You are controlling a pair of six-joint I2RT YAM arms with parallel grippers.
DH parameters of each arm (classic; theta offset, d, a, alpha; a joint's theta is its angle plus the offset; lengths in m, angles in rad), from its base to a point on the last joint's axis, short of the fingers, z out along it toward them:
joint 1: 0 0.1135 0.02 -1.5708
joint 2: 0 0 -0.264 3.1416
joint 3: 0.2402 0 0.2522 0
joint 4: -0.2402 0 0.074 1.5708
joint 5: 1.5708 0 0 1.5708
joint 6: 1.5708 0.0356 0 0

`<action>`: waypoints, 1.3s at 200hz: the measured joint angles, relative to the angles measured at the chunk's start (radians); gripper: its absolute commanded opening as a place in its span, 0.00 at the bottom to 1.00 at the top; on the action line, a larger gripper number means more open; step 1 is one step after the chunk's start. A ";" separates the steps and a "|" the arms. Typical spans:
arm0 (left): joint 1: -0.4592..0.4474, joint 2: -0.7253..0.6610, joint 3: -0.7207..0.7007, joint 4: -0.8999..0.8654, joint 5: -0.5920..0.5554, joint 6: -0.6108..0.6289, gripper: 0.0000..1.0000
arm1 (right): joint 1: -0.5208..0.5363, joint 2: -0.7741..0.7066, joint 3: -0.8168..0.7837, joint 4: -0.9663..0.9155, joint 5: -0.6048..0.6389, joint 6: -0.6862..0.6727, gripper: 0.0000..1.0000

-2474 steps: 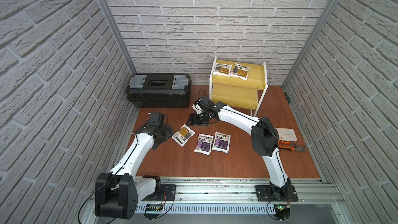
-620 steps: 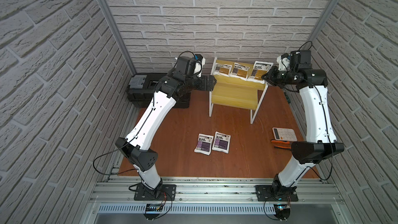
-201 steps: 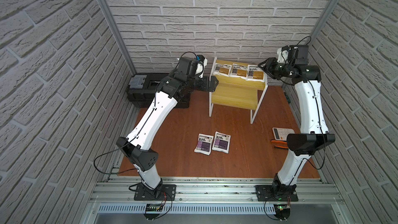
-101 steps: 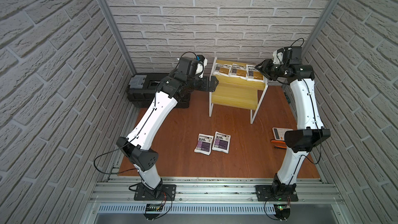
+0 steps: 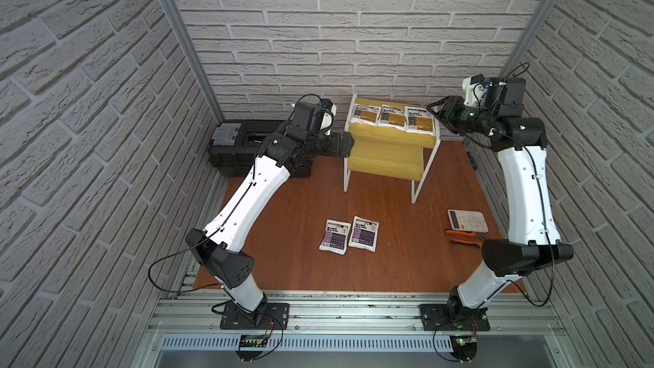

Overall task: Place the bagged coffee beans on the shelf by color
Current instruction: Place the bagged coffee beans on the shelf, then pick up the bagged coffee beans at the center of the board.

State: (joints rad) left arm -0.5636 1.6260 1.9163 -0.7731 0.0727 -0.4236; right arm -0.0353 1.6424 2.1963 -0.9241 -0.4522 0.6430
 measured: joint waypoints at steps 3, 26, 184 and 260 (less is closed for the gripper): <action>0.000 -0.010 -0.015 0.004 -0.006 0.000 0.98 | 0.003 -0.018 -0.016 0.005 -0.003 -0.001 0.51; -0.001 -0.101 -0.138 0.025 -0.065 -0.010 0.99 | 0.042 -0.155 -0.161 0.035 -0.025 -0.010 0.52; -0.047 -0.377 -0.792 0.094 -0.226 -0.182 0.98 | 0.316 -0.599 -1.476 0.397 0.044 0.147 0.57; -0.148 -0.284 -0.872 0.132 -0.226 -0.229 0.98 | 0.419 -0.472 -1.586 0.598 0.063 0.232 0.57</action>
State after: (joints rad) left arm -0.7116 1.3418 1.0447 -0.6411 -0.1532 -0.6529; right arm 0.3836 1.1702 0.6102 -0.3260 -0.3889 0.8753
